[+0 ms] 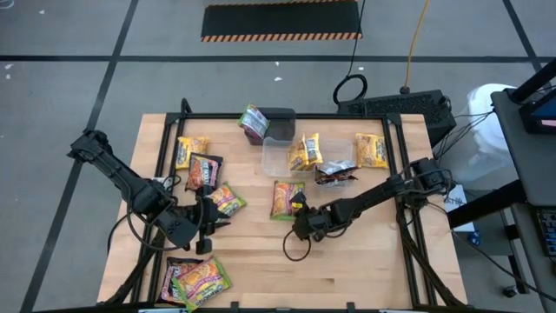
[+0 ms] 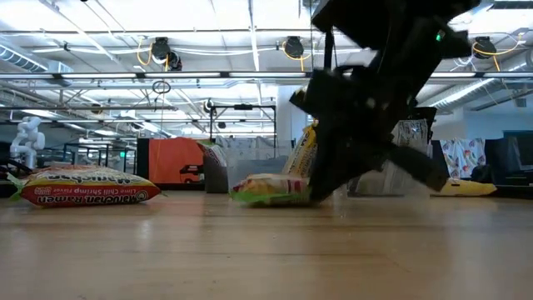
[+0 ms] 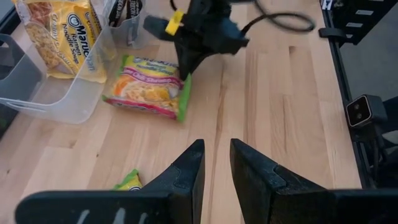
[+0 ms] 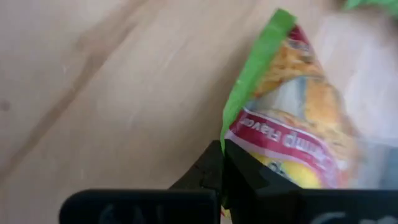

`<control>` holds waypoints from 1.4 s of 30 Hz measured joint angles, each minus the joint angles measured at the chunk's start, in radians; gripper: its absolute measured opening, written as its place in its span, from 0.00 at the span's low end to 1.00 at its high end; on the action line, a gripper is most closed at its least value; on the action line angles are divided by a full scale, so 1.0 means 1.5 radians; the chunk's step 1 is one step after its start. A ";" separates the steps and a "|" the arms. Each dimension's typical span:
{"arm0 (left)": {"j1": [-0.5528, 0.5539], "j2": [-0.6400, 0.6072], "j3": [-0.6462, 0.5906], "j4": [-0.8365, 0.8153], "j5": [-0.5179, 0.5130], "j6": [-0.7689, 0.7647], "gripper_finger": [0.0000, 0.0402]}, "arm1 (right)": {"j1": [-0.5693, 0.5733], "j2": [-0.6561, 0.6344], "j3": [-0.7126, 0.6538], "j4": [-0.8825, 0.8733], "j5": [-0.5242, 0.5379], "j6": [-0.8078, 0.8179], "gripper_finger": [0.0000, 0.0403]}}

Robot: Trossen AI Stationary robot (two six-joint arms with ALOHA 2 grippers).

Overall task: Sort Maruchan noodles
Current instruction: Put the green noodle pack into the black bin

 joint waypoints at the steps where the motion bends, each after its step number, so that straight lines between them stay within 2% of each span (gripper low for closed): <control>1: 0.000 0.000 0.000 0.000 0.000 0.000 0.21 | 0.001 -0.011 0.000 0.000 -0.001 0.003 0.00; 20: 0.000 0.000 0.000 0.003 0.001 -0.047 0.21 | -0.027 -0.251 0.001 0.024 0.013 0.014 0.00; 35: 0.007 0.000 0.000 0.007 0.006 -0.049 0.21 | -0.039 -0.271 0.001 0.025 0.015 -0.003 0.00; 42: 0.039 0.036 0.000 0.106 0.013 -0.003 0.21 | -0.039 -0.271 0.001 0.037 0.015 -0.013 0.00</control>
